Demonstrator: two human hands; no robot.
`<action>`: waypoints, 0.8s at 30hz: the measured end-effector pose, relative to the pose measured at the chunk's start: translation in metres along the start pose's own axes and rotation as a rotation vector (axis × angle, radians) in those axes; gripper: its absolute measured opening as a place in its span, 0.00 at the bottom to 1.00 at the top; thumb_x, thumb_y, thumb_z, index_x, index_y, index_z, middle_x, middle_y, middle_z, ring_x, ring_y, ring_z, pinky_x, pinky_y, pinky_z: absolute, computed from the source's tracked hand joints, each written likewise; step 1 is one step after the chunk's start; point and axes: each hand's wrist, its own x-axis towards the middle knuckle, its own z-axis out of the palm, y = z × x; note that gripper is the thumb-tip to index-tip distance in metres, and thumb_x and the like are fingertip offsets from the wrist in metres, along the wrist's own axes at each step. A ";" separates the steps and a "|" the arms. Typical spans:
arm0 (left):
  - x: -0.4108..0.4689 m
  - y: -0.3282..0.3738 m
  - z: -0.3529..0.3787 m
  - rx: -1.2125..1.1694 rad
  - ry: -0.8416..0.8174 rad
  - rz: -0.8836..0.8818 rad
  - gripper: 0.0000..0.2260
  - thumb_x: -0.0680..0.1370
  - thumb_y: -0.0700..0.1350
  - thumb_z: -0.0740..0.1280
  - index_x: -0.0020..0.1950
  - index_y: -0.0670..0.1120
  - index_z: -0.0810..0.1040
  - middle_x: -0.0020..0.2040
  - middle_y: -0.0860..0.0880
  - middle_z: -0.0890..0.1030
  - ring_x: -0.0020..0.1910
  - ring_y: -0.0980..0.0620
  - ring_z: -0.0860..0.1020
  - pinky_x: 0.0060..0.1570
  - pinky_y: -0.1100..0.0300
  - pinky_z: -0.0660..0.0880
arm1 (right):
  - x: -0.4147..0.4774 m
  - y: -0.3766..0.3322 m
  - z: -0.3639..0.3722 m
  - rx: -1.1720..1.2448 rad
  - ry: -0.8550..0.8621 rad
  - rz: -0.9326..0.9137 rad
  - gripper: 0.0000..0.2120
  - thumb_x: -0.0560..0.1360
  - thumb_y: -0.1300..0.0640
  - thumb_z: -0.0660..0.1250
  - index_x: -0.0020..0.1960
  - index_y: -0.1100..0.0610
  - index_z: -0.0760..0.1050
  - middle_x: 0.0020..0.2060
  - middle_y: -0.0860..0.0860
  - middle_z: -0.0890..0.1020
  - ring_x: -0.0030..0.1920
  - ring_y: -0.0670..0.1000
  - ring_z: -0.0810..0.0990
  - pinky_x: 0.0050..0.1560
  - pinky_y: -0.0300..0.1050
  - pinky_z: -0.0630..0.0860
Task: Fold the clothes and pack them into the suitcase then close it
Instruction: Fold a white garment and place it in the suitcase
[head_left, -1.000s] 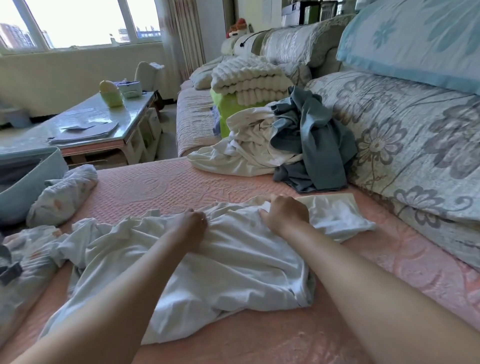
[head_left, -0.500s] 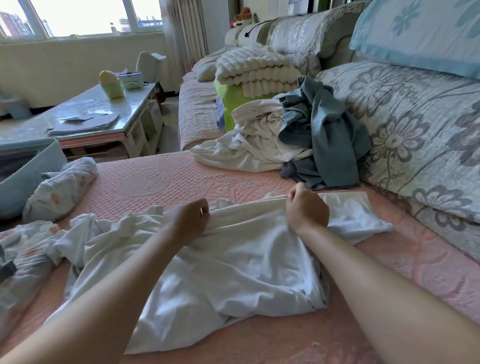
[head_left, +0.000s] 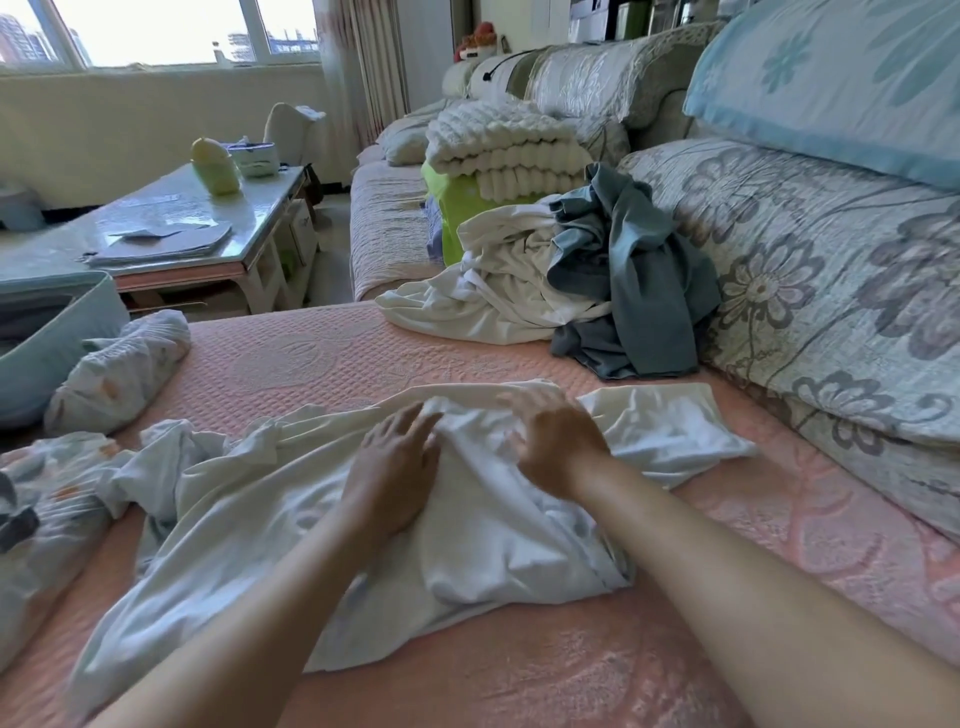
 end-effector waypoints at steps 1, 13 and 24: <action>-0.012 0.002 0.000 0.043 -0.052 0.012 0.23 0.80 0.55 0.55 0.75 0.56 0.65 0.78 0.50 0.63 0.75 0.47 0.64 0.73 0.51 0.60 | -0.008 -0.005 0.000 -0.033 -0.126 -0.026 0.23 0.82 0.50 0.55 0.77 0.49 0.63 0.75 0.50 0.67 0.74 0.54 0.65 0.75 0.53 0.55; -0.118 0.027 -0.042 0.180 0.003 0.475 0.20 0.72 0.71 0.62 0.49 0.55 0.72 0.47 0.58 0.75 0.46 0.56 0.75 0.39 0.60 0.69 | -0.085 -0.033 -0.042 -0.383 -0.325 0.447 0.28 0.82 0.54 0.53 0.79 0.62 0.49 0.66 0.61 0.74 0.59 0.59 0.78 0.48 0.51 0.73; -0.158 0.025 -0.052 0.082 0.075 0.628 0.03 0.76 0.47 0.65 0.48 0.54 0.77 0.43 0.55 0.73 0.30 0.54 0.74 0.24 0.59 0.70 | -0.116 0.010 -0.063 -0.574 -0.246 0.394 0.31 0.80 0.67 0.56 0.80 0.60 0.49 0.56 0.56 0.81 0.48 0.53 0.81 0.31 0.44 0.70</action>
